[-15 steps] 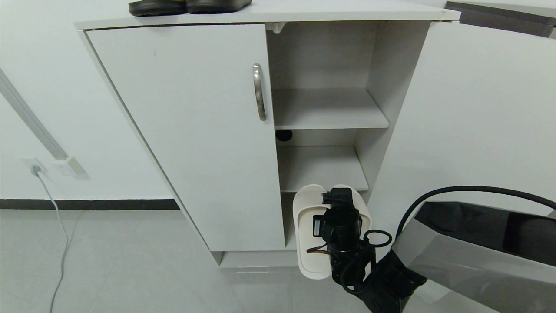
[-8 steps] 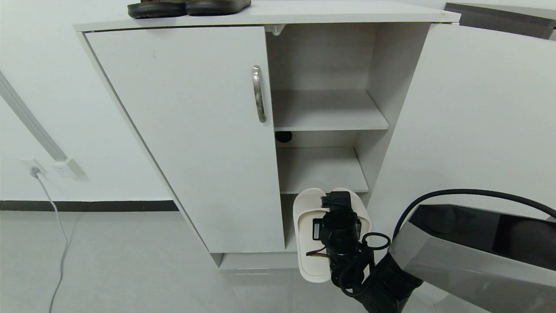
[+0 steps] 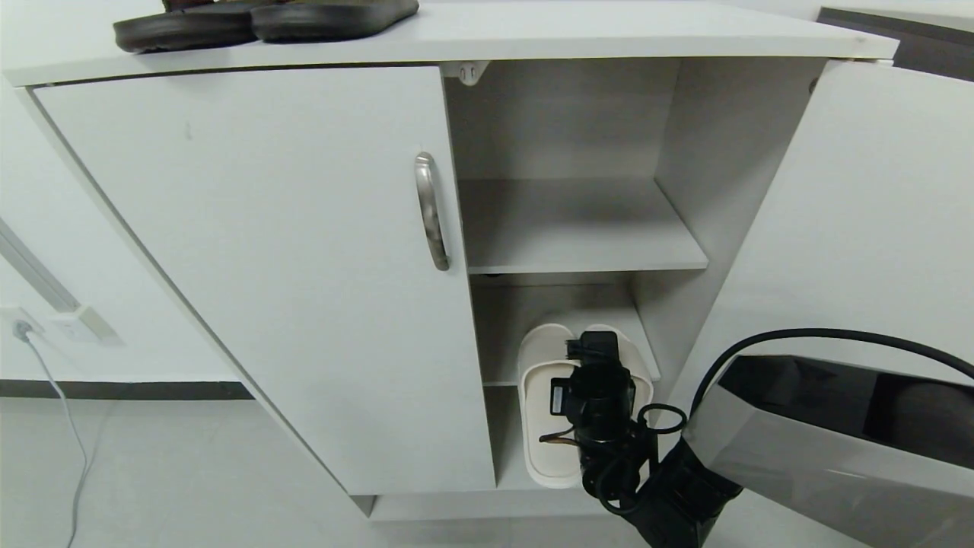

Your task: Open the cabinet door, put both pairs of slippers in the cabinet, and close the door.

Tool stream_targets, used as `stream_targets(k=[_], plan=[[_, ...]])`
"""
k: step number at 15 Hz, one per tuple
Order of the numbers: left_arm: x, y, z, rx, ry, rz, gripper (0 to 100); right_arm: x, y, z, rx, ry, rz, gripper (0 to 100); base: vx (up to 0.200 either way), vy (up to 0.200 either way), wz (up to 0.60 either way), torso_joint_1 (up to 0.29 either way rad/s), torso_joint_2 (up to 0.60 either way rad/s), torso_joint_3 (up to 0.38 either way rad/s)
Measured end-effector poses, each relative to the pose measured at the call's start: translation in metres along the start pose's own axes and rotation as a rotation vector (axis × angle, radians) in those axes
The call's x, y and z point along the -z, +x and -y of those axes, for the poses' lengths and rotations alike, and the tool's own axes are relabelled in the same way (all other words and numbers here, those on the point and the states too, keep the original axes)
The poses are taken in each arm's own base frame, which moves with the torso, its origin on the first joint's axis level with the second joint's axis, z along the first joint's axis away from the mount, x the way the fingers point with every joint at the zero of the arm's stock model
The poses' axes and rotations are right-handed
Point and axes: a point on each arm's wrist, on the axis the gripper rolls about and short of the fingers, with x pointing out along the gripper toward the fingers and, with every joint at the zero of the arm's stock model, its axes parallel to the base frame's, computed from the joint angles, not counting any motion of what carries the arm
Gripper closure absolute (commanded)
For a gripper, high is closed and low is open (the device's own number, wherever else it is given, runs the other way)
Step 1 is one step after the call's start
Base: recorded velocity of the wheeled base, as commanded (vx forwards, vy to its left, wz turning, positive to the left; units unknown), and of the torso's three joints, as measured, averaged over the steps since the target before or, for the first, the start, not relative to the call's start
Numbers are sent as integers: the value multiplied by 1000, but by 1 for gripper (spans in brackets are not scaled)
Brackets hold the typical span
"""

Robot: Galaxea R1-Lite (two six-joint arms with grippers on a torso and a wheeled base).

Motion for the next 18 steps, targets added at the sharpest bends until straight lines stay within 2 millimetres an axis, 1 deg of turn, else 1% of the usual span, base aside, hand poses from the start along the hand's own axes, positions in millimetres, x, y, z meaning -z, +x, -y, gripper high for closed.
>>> stream_targets(k=[3,6,10,13,15,18], plan=[[0,0,0,0,0,0,100,-1,1,1,-2,-8,7,100,0,0,0,0,0,0],[0,0,0,1,0,0,100,-2,10,5,7,-32,12,100,0,0,0,0,0,0],[0,0,0,1,1,0,100,-3,35,2,-2,-31,11,100,0,0,0,0,0,0],[0,0,0,0,1,0,100,-9,59,-2,25,-29,12,100,0,0,0,0,0,0],[0,0,0,0,2,0,100,-11,70,-5,22,-37,5,100,0,0,0,0,0,0],[0,0,0,1,2,0,100,-19,82,-10,10,-41,7,100,0,0,0,0,0,0]])
